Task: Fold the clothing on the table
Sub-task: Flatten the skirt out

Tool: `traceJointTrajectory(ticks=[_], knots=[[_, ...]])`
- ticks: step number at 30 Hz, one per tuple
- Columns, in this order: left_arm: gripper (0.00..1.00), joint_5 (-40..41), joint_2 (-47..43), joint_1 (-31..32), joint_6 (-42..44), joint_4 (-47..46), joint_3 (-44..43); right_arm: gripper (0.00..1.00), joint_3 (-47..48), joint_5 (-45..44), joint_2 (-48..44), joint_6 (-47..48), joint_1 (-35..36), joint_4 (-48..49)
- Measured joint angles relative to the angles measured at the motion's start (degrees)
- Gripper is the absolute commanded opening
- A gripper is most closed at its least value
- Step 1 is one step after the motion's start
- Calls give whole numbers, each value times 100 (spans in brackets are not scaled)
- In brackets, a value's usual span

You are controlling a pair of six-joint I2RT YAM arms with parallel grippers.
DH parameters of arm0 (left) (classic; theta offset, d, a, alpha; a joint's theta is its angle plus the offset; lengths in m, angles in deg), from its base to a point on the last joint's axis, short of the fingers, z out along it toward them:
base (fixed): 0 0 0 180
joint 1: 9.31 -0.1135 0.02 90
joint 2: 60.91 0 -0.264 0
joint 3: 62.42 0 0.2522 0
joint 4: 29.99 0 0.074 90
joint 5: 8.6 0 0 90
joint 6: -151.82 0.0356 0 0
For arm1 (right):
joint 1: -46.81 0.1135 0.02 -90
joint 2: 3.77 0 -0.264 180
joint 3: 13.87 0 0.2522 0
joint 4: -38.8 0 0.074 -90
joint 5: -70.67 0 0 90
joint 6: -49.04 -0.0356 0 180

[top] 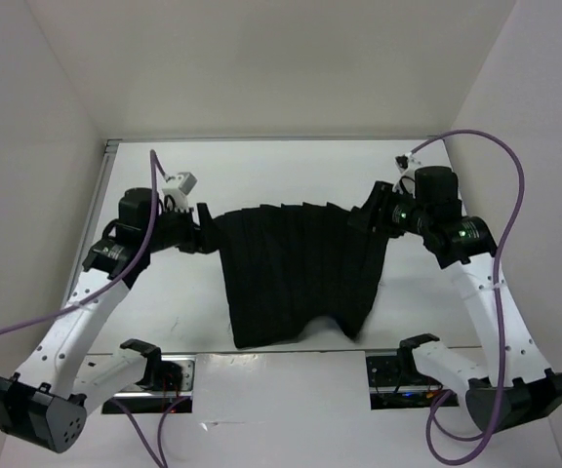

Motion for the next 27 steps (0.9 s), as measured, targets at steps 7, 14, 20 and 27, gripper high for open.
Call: traceJointTrajectory(ticks=[7,14,20,27], knots=[[14,109,1471,-24,133,-640,-1117,22,243,-319,835,-442,4,378],[5,800,3882,35,-162,-544,-1147,11,-136,-1220,2433,-820,-9,498],[5,1360,4621,192,-363,-221,-1196,11,-170,-1598,3307,-981,-52,551],[5,1749,5204,236,-656,-105,-1768,10,52,-1738,4590,-990,-52,612]])
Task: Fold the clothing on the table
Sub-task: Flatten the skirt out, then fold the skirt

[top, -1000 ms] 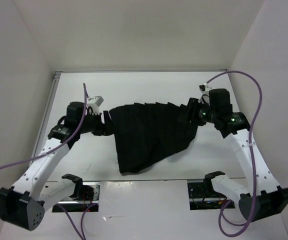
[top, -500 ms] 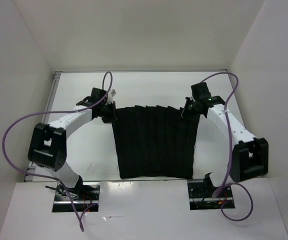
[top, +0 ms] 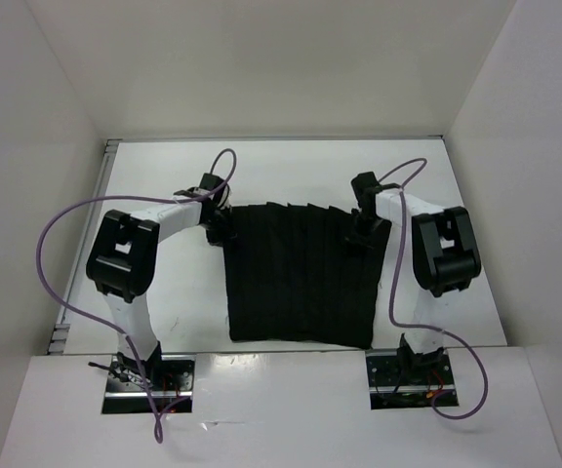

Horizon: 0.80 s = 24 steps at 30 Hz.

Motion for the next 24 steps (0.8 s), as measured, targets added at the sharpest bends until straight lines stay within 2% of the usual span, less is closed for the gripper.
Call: traceJointTrajectory(ticks=[5,12,13,15,16,17,18,21,24], knots=[[5,175,446,-192,-17,-42,-647,9,1019,70,813,103,-20,-136],[5,227,1147,-927,-35,2,-1692,9,2671,136,1814,321,-157,7],[6,225,1344,-1012,-31,17,-2022,15,2870,155,1884,345,-203,61],[14,175,1620,-1123,-9,85,-2555,29,3058,175,1873,398,-258,155],[35,109,1665,-1172,4,59,-2741,34,3047,168,1773,431,-269,216],[49,28,1659,-1211,50,31,-2813,36,2997,162,1624,463,-286,232],[55,-61,1554,-1246,66,17,-2817,39,2874,149,1414,503,-289,269],[60,-352,732,-1294,33,-168,-2280,40,2210,149,354,573,-282,293],[60,-470,-765,-1283,-11,-289,-1187,47,1572,153,-750,573,-282,291]])
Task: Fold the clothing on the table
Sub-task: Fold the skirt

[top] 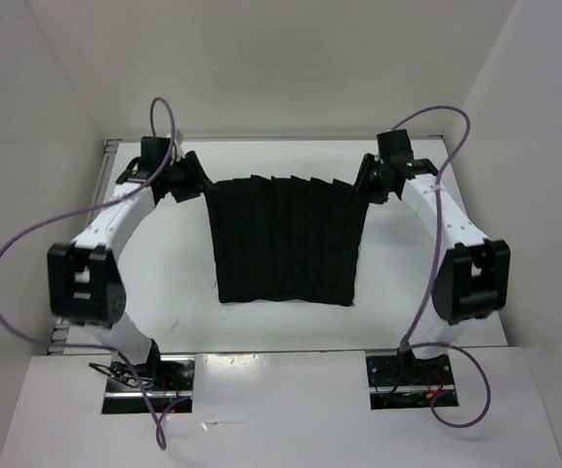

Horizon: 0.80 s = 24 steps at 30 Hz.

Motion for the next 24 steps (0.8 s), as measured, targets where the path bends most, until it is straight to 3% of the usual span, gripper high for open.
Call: traceJointTrajectory(ticks=[4,7,14,24], knots=[[60,177,-1781,109,-138,-127,1298,54,-815,37,-901,4,-2,-85],[60,337,-2343,254,-225,107,2000,54,-1456,94,-1110,0,-2,-208],[52,511,-2415,621,-627,608,3368,55,-2181,149,-1119,2,-39,-494],[50,573,-2365,1071,-1060,717,3735,56,-2184,76,-1204,-2,-39,-531]])
